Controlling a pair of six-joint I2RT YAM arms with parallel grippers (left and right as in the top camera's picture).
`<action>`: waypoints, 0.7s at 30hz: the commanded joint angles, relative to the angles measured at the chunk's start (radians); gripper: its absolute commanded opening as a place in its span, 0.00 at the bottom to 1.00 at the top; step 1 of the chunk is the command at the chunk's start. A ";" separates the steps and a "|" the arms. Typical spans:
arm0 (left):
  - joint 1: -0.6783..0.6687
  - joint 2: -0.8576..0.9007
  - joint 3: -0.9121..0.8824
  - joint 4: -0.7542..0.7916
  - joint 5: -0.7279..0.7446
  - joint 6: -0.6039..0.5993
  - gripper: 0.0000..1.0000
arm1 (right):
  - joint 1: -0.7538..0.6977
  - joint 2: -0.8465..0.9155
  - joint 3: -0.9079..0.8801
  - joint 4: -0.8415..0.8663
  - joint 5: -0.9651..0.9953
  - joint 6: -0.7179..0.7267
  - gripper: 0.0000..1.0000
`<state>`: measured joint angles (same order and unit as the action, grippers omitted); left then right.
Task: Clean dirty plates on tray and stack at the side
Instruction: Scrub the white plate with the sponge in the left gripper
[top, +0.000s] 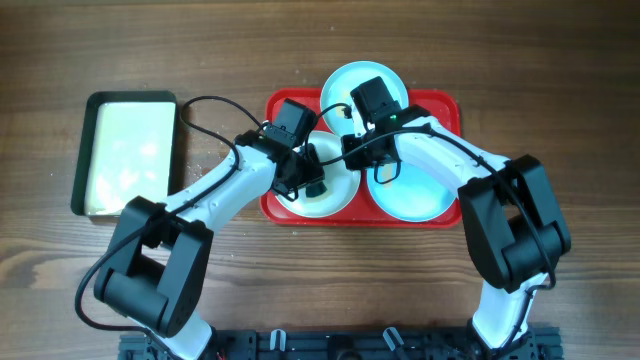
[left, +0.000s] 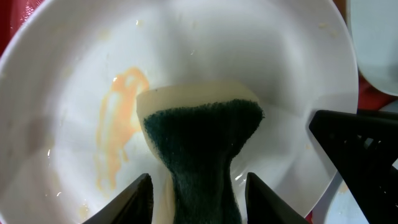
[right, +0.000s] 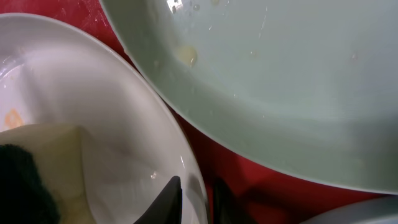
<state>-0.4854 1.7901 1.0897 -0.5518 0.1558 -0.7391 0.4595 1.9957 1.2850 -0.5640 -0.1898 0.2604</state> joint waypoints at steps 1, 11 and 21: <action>-0.006 0.013 0.007 0.007 0.011 0.002 0.43 | 0.002 0.010 -0.005 0.002 -0.002 0.005 0.18; -0.006 0.051 0.007 0.051 -0.011 0.015 0.04 | 0.002 0.010 -0.005 0.003 -0.001 0.005 0.18; -0.007 0.053 0.008 0.114 -0.056 0.290 0.04 | 0.002 0.010 -0.005 0.009 -0.001 0.005 0.18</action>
<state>-0.4854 1.8275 1.0897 -0.4347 0.1970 -0.5148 0.4595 1.9957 1.2850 -0.5598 -0.1898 0.2604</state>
